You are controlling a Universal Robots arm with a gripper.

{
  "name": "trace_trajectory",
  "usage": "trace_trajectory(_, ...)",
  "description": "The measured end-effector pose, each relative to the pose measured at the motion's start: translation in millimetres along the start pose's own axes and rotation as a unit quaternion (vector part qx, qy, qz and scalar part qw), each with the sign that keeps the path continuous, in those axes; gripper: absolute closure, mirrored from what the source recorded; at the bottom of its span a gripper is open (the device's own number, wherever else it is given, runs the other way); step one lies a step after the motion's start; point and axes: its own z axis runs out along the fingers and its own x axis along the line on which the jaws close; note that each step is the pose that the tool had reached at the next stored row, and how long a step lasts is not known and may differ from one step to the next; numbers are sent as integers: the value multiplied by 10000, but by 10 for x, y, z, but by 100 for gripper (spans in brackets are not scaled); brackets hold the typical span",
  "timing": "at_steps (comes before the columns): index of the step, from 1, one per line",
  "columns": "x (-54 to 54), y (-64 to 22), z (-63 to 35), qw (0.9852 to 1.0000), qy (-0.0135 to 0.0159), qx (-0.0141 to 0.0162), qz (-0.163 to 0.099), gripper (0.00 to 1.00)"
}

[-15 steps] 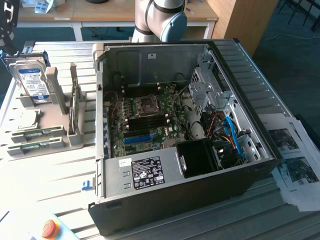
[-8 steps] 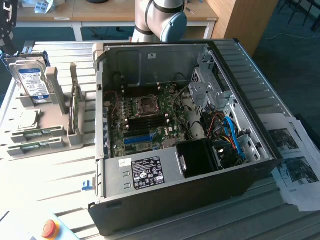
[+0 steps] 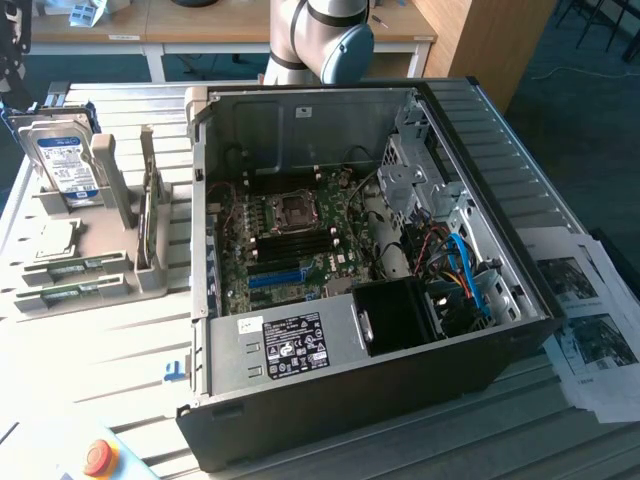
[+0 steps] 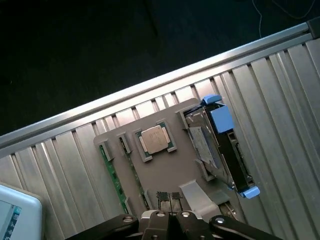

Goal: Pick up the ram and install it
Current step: 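Pick up the ram and move it above insertion slot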

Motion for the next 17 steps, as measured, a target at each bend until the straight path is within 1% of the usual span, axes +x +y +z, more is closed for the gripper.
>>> trace_trajectory(5,0,0,0,9995,13,-7,-302,90)
trace_trajectory(9,0,0,0,9985,24,-13,-550,90)
trace_trajectory(13,0,0,0,9969,35,-18,-792,90)
trace_trajectory(17,0,0,0,9946,46,-24,-1036,90)
